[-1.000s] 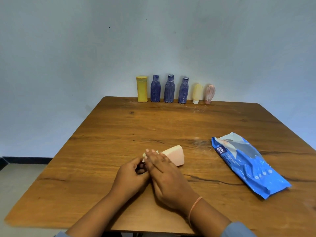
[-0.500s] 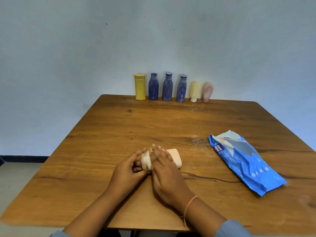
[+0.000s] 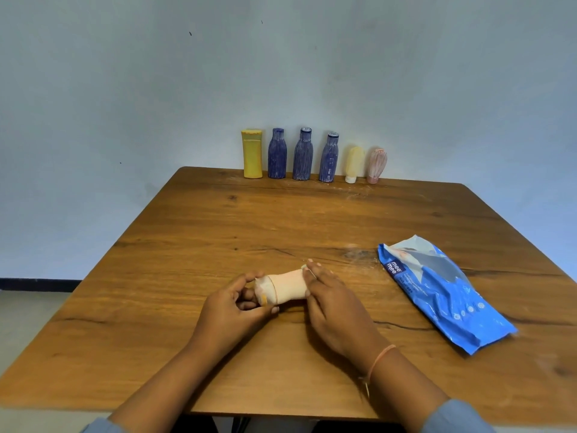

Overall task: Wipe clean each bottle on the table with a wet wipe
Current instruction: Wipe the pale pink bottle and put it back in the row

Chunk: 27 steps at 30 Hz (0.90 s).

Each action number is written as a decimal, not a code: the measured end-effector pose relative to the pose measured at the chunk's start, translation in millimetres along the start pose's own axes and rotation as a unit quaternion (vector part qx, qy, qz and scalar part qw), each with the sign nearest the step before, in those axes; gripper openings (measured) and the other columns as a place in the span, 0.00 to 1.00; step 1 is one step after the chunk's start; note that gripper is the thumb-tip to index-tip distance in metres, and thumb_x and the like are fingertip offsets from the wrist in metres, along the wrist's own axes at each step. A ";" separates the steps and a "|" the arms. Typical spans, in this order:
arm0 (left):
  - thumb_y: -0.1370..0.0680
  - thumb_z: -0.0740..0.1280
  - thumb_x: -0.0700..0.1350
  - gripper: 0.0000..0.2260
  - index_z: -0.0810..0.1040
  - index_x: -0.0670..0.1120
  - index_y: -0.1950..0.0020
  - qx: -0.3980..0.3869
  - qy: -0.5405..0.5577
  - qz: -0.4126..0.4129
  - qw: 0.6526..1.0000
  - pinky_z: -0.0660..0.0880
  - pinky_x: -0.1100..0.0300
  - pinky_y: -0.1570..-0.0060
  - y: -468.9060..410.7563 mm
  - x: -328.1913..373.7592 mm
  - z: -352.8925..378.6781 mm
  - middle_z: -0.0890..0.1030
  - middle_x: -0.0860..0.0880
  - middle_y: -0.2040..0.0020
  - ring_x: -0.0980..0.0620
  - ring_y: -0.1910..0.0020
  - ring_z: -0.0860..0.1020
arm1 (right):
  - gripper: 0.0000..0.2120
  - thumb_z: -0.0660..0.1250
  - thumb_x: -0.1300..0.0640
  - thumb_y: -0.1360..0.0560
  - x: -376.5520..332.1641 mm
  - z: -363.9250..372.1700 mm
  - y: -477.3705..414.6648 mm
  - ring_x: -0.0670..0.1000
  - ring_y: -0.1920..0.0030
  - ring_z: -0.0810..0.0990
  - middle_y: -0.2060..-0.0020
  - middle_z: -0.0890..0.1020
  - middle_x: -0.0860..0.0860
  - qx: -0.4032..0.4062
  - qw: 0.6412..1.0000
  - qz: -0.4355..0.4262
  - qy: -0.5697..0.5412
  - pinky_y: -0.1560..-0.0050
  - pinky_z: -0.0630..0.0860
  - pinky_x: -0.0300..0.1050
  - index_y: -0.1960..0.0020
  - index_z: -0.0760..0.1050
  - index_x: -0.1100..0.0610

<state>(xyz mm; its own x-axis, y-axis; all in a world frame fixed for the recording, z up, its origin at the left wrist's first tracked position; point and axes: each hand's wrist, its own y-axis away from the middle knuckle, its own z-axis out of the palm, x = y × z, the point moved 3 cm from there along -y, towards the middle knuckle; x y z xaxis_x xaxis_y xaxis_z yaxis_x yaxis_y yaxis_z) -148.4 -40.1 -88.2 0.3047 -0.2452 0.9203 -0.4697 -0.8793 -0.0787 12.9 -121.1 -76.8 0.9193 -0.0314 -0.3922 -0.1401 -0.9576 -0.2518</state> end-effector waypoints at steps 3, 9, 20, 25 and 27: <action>0.36 0.78 0.40 0.25 0.76 0.57 0.44 0.011 -0.027 0.019 0.999 0.74 0.74 0.59 3.3 3.3 -0.8 0.81 0.53 0.66 0.63 0.64 0.79 | 0.25 0.48 0.53 0.21 -22.2 6.8 -9.5 0.49 0.26 0.54 0.25 0.58 0.54 -0.007 1.000 0.005 -0.005 0.29 0.42 0.37 0.26 0.58 0.60; 0.31 0.73 0.42 0.23 0.71 0.66 0.46 0.033 -0.102 0.070 0.992 0.71 0.78 0.60 12.9 15.2 -2.8 0.79 0.66 0.61 0.71 0.58 0.77 | 0.31 0.43 0.48 0.27 -60.5 12.3 4.5 0.48 0.26 0.55 0.26 0.60 0.51 -0.026 0.993 -0.101 -0.055 0.28 0.44 0.39 0.27 0.61 0.57; 0.32 0.74 0.45 0.07 0.79 0.45 0.60 0.047 -0.086 0.025 0.995 0.73 0.69 0.64 1.9 5.9 -1.6 0.82 0.53 0.64 0.59 0.63 0.79 | 0.28 0.46 0.50 0.24 -48.6 1.8 -3.5 0.49 0.25 0.52 0.26 0.58 0.52 0.014 0.996 -0.081 -0.033 0.26 0.43 0.44 0.26 0.58 0.59; 0.31 0.73 0.46 0.05 0.79 0.46 0.62 0.024 -0.059 0.007 0.998 0.73 0.67 0.65 -1.0 1.1 -2.3 0.82 0.51 0.66 0.60 0.67 0.78 | 0.27 0.48 0.52 0.24 -47.1 8.0 10.3 0.47 0.25 0.49 0.25 0.54 0.50 -0.006 0.988 -0.154 -0.017 0.28 0.41 0.46 0.25 0.55 0.57; 0.34 0.74 0.54 0.13 0.80 0.44 0.64 0.014 -0.022 -0.019 0.999 0.72 0.64 0.66 -5.0 -2.3 -3.4 0.82 0.49 0.67 0.58 0.69 0.77 | 0.28 0.48 0.52 0.24 -25.6 2.2 6.2 0.46 0.26 0.49 0.25 0.52 0.48 0.016 0.992 -0.123 -0.013 0.27 0.44 0.44 0.25 0.54 0.57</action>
<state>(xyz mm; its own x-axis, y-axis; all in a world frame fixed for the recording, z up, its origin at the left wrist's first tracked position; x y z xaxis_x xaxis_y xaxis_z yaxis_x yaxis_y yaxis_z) -149.6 -33.8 -88.7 0.3585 -0.2287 0.9051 -0.4346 -0.8989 -0.0550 -12.3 -125.6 -70.4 0.9177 0.2092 -0.3378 0.0749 -0.9260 -0.3700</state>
